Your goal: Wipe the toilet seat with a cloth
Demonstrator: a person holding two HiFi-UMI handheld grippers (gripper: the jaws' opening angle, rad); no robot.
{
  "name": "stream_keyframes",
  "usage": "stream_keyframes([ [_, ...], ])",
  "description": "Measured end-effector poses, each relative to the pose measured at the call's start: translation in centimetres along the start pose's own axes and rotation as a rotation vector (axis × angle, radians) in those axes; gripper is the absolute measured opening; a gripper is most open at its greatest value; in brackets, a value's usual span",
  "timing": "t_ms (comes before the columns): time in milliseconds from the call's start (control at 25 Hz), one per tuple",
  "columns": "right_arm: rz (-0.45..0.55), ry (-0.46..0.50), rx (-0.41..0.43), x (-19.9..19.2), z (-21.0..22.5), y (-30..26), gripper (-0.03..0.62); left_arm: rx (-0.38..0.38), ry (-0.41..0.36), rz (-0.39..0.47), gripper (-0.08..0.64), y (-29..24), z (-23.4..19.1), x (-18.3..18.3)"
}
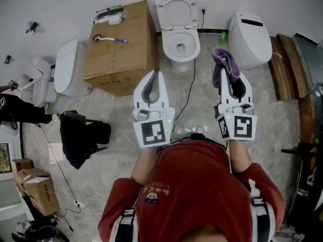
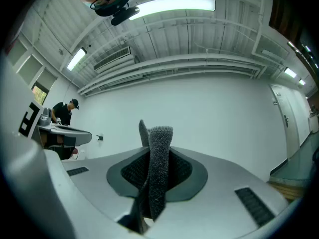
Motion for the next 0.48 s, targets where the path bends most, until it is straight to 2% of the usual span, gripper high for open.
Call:
stream_keyframes([
  [480, -0.023, -0.019, 0.011, -2.1, 2.4, -1.7, 0.057, 0.012, -0.005, -0.027, 0.014, -3.4, 1.9, -1.6],
])
Point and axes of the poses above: the fingertips, and each gripper's own axes: y backward along the fingers, z to its right, x out of its top, the point moved 6 cm from there along y, backward along the fingers, and after that the axes turned 10 degrees about y, right-handed, at the moved point
